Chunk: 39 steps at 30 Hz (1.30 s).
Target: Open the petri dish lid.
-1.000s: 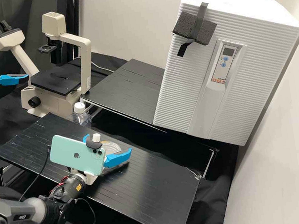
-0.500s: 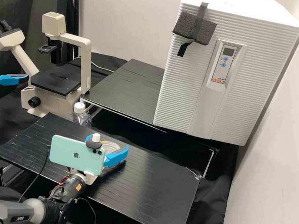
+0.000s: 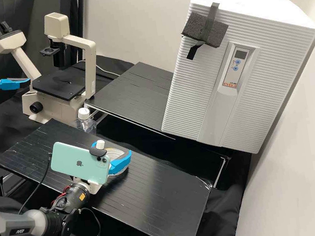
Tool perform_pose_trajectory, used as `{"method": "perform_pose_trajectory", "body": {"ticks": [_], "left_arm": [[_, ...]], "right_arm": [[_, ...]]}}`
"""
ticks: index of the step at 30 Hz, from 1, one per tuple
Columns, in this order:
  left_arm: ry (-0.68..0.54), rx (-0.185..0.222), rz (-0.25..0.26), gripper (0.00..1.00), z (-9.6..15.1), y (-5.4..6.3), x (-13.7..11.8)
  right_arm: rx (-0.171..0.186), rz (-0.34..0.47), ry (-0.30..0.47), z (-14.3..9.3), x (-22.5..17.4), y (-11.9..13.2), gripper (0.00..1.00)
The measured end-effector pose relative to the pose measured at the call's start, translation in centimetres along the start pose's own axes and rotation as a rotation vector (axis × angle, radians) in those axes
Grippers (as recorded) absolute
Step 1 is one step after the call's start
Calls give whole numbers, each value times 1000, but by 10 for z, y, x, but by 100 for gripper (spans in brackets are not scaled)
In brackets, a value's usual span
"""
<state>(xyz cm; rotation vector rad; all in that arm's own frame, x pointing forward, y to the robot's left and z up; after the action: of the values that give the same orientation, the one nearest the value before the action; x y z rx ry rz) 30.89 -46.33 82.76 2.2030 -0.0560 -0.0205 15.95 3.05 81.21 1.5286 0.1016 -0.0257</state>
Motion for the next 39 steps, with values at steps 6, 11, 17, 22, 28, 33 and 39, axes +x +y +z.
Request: {"method": "perform_pose_trajectory", "body": {"ticks": [6, 11, 17, 22, 28, 33, 39], "left_arm": [[0, 0, 0, 100, 0, 0, 0], [0, 0, 0, 100, 0, 0, 0], [0, 0, 0, 100, 0, 0, 0], [0, 0, 0, 100, 0, 0, 0], [0, 0, 0, 100, 0, 0, 0], [0, 0, 0, 100, 0, 0, 0], [0, 0, 0, 100, 0, 0, 0]], "right_arm": [[-11, 8, 1, -4, 0, -2, 100], [-13, 14, 2, -5, -2, -1, 100], [-18, 31, 13, -8, -6, 3, 100], [-25, 53, 13, -10, -12, 7, 100], [-22, 33, -4, -9, -13, 6, 100], [-27, 1, -37, -6, -14, 3, 100], [-24, -8, -41, -6, -15, 2, 100]]}}
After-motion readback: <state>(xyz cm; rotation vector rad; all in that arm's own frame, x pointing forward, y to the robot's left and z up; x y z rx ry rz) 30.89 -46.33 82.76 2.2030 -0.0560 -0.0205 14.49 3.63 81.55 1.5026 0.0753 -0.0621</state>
